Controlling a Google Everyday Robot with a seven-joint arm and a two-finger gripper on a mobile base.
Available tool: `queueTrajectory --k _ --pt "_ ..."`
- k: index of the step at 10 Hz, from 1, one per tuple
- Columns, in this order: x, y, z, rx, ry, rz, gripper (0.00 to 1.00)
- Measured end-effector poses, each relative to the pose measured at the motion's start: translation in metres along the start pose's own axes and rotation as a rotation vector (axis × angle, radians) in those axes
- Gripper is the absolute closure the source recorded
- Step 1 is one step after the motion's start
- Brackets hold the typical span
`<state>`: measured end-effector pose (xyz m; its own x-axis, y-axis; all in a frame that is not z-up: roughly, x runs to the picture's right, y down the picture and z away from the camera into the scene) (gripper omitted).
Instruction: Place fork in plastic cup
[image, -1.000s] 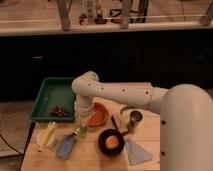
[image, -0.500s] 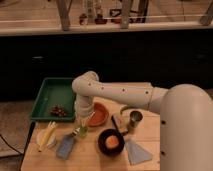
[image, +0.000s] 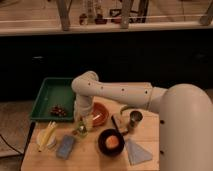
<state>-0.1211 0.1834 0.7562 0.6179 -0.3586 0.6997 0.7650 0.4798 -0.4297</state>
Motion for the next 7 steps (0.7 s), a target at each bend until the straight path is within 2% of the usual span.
queueTrajectory --k 7 --pt "-0.0003 -0.0035 0.0006 -0.006 -0.001 -0.009 0.2"
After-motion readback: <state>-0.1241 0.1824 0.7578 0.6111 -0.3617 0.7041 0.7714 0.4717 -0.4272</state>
